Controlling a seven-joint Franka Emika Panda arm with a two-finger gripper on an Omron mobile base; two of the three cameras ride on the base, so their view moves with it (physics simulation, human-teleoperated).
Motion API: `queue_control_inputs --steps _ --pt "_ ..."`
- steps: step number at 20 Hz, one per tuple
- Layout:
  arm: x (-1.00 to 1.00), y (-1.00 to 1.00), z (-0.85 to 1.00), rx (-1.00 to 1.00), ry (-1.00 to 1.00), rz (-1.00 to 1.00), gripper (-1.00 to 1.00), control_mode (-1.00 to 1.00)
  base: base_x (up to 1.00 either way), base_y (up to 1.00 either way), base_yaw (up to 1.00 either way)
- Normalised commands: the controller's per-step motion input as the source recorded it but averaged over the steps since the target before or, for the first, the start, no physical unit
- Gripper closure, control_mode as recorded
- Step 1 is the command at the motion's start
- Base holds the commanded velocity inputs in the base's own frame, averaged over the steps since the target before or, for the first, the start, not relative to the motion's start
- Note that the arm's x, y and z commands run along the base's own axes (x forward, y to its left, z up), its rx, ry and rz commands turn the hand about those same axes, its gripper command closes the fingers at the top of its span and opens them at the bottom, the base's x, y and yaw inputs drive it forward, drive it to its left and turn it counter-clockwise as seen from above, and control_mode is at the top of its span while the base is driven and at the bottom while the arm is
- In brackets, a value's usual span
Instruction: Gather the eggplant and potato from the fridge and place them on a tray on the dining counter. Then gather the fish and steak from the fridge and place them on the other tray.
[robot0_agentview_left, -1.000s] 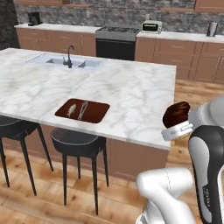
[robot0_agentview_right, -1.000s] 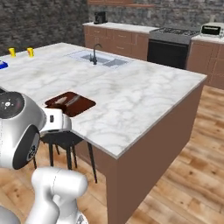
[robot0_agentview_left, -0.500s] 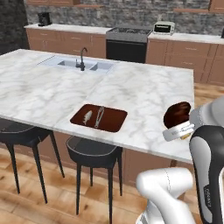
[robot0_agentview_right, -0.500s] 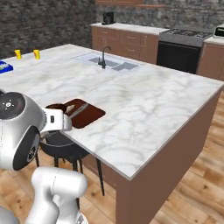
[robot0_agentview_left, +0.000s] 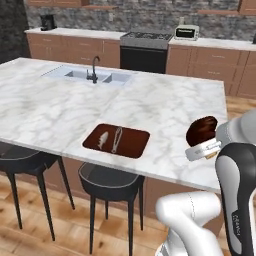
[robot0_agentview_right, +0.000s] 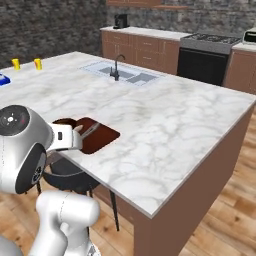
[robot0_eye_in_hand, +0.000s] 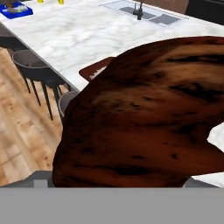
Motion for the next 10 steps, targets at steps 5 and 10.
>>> queue_control_inputs --steps 5,10 --pt "0.00 0.00 0.00 0.00 0.00 0.00 1.00 1.00 0.90 0.16 -0.04" --pt "0.00 0.00 0.00 0.00 0.00 0.00 1.00 1.00 0.85 0.40 -0.20"
